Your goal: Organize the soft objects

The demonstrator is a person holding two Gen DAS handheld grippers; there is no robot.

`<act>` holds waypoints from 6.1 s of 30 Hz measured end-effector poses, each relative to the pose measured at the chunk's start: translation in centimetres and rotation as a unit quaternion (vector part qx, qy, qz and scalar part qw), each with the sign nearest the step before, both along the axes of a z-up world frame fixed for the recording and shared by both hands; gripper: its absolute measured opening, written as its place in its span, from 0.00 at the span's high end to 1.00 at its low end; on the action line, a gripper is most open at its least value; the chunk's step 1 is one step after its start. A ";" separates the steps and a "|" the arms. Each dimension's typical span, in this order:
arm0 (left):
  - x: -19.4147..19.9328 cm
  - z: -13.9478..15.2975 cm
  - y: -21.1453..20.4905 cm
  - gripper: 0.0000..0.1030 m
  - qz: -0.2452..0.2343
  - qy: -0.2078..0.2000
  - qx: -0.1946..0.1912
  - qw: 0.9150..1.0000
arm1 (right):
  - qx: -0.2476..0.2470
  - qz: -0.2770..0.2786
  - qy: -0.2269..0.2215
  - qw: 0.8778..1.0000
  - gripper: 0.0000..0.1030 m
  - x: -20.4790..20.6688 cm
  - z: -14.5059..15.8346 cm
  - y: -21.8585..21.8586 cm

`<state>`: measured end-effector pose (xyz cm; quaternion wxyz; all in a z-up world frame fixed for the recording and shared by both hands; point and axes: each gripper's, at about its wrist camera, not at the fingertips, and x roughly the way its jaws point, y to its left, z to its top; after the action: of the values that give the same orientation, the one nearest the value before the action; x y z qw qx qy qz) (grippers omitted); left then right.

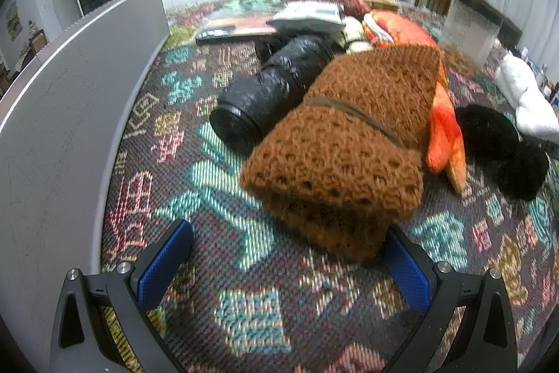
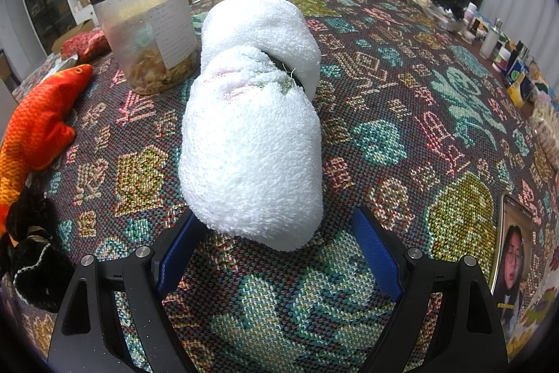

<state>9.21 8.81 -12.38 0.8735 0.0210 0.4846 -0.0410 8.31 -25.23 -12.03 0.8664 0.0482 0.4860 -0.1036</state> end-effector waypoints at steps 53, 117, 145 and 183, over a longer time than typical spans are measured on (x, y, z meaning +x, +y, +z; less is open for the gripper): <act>-6.0 19.5 21.4 0.28 0.128 -0.089 0.032 0.987 | 0.394 0.321 -0.062 0.859 0.26 0.6 17.9 35.1; -0.7 -0.7 -7.9 0.00 -0.064 -0.034 -0.008 0.997 | -0.003 -0.015 -0.023 1.000 0.06 0.4 -1.4 3.7; -0.7 -0.7 -7.9 0.00 -0.064 -0.034 -0.008 0.997 | -0.001 -0.014 -0.025 1.000 0.05 0.9 -1.5 3.7; -0.6 -0.7 -7.9 0.00 -0.063 -0.034 -0.008 0.997 | -0.001 -0.014 -0.025 1.000 0.05 0.9 -1.5 3.7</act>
<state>8.58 0.88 -13.11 0.8855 0.0457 0.4518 -0.0989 9.18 -21.56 -13.53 0.8769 0.0566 0.4633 -0.1147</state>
